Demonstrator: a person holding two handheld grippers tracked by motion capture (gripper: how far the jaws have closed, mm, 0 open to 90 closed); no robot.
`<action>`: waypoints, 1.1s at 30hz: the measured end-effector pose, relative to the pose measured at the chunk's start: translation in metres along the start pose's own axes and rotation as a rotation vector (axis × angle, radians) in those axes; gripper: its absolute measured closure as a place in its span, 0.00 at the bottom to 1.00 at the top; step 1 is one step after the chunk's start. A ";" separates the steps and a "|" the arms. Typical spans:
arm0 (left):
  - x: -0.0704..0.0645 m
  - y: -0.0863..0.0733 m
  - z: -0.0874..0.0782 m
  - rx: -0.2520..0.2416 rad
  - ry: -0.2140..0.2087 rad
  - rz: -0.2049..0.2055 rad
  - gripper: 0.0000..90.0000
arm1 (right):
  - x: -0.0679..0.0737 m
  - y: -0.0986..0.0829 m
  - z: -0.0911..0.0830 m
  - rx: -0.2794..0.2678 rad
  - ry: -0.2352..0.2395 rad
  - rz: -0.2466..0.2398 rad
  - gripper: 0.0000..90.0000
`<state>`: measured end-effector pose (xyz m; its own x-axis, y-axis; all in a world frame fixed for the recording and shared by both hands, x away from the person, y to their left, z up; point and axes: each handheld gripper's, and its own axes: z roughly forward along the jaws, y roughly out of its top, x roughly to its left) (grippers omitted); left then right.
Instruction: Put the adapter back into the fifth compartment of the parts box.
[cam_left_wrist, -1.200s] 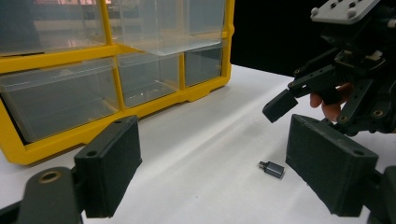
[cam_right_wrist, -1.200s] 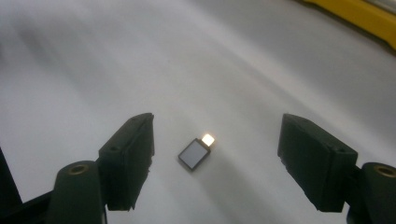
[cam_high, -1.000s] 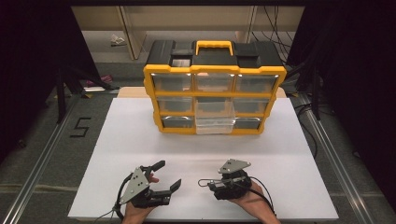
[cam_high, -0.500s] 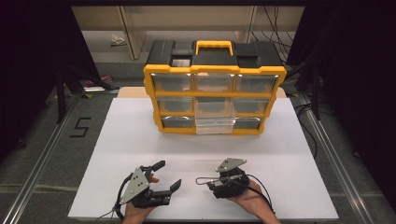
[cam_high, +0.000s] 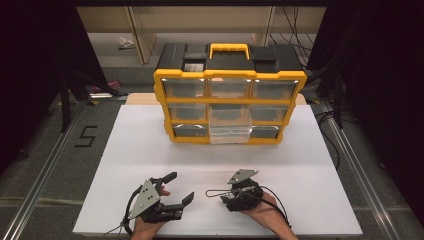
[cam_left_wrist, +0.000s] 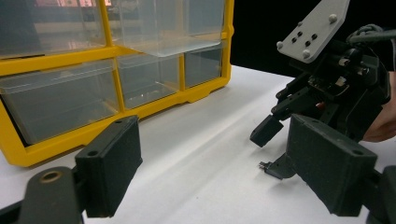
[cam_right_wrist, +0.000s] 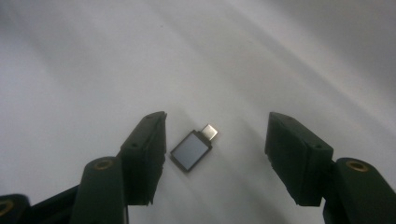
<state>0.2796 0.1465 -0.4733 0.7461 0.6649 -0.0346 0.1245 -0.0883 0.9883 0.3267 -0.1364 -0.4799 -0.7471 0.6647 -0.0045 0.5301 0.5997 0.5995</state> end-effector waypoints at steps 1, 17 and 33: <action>0.000 0.000 0.000 0.000 0.000 0.000 0.20 | 0.000 0.000 0.001 0.002 -0.002 -0.004 0.44; 0.000 0.000 0.000 -0.003 0.001 0.000 0.20 | -0.001 0.002 0.001 0.046 -0.008 -0.039 0.56; 0.000 0.000 -0.001 -0.003 0.002 0.001 0.20 | -0.004 0.004 0.000 0.070 0.007 -0.026 0.65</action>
<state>0.2791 0.1469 -0.4730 0.7453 0.6659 -0.0331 0.1217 -0.0871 0.9887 0.3319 -0.1368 -0.4772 -0.7633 0.6459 -0.0138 0.5371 0.6462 0.5422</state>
